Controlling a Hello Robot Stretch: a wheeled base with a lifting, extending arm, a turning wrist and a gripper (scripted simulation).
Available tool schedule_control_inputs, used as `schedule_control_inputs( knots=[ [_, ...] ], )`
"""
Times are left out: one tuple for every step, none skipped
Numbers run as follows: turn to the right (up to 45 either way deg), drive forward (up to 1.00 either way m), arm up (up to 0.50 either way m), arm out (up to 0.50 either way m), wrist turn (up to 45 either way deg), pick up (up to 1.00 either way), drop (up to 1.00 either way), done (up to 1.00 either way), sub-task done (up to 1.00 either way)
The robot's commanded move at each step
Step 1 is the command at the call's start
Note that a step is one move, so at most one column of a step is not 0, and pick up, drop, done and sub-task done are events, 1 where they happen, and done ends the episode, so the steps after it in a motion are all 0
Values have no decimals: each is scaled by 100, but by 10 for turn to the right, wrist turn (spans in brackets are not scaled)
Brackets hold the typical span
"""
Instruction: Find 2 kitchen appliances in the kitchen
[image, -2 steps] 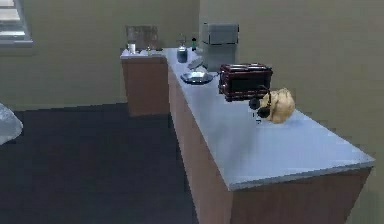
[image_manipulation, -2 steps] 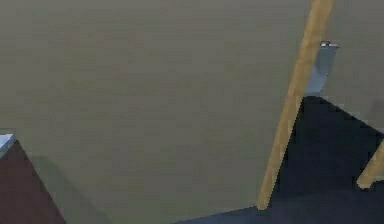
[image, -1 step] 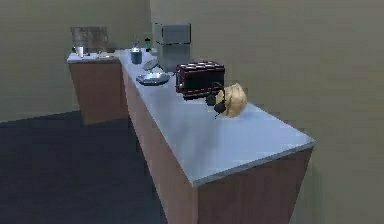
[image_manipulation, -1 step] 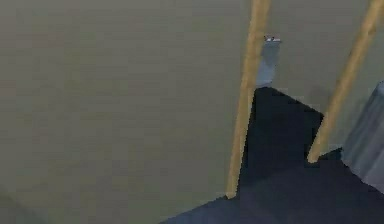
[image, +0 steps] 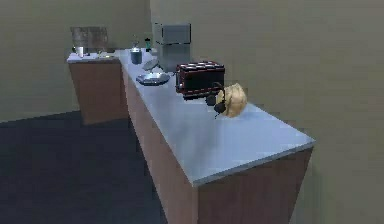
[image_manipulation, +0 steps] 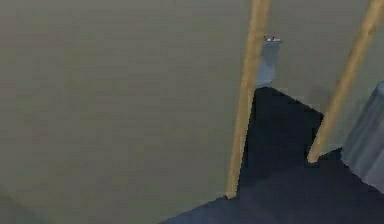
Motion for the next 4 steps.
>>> schedule_control_inputs(
  knots=[
    [-450, 0, 0, 0, 0, 0, 0, 0, 0],
    [-360, 0, 0, 0, 0, 0, 0, 0, 0],
    [0, 35, 0, 0, 0, 0, 0, 0, 0],
    [450, 0, 0, 0, 0, 0, 0, 0, 0]
  ],
)
